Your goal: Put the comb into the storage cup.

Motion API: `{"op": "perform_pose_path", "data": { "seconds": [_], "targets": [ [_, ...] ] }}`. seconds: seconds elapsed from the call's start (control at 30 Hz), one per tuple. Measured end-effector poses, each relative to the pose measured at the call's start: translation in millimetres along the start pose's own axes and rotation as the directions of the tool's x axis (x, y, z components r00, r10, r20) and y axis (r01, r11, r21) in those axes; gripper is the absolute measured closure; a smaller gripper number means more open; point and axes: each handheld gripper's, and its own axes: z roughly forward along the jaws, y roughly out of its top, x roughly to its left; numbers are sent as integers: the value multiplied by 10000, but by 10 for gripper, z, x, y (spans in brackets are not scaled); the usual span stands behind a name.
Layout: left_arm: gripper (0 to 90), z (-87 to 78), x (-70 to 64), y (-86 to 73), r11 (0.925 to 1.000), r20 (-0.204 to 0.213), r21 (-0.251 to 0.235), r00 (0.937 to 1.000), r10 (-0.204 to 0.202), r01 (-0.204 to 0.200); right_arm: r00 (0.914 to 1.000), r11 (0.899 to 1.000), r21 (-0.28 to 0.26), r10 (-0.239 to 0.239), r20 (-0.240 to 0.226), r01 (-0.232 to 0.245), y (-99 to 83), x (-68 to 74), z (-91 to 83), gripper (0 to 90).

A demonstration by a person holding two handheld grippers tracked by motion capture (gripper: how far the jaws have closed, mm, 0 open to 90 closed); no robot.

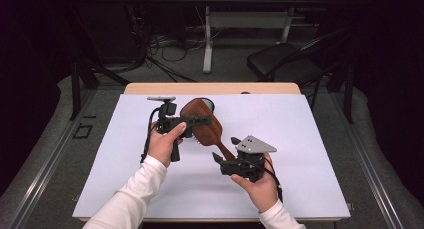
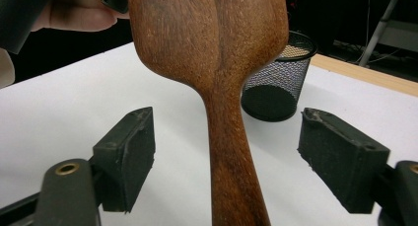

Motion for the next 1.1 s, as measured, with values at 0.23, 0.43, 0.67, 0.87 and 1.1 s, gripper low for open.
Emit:
{"op": "perform_pose_path", "data": {
  "seconds": [0.23,0.43,0.67,0.87,1.1],
  "targets": [
    [509,-10,8,8,10000,-33,-91,10000,40,-40,9998,9998,115,176,103,-177,29,-29,-30,153],
    [508,-26,10,17,9997,-107,-233,9999,22,-25,9997,9998,3,215,135,-215,66,-60,-73,145],
    [508,-37,23,28,9996,-142,-256,9998,100,-103,9997,9997,192,140,192,-144,88,-77,-96,121],
    [508,-45,33,42,9995,-197,-307,9998,70,-76,9998,9993,335,193,-25,-192,94,-77,-93,20],
    [508,-58,43,59,9991,-213,-403,9997,117,-125,9994,9997,212,163,-313,-156,119,-70,-126,0]
  ]
}}
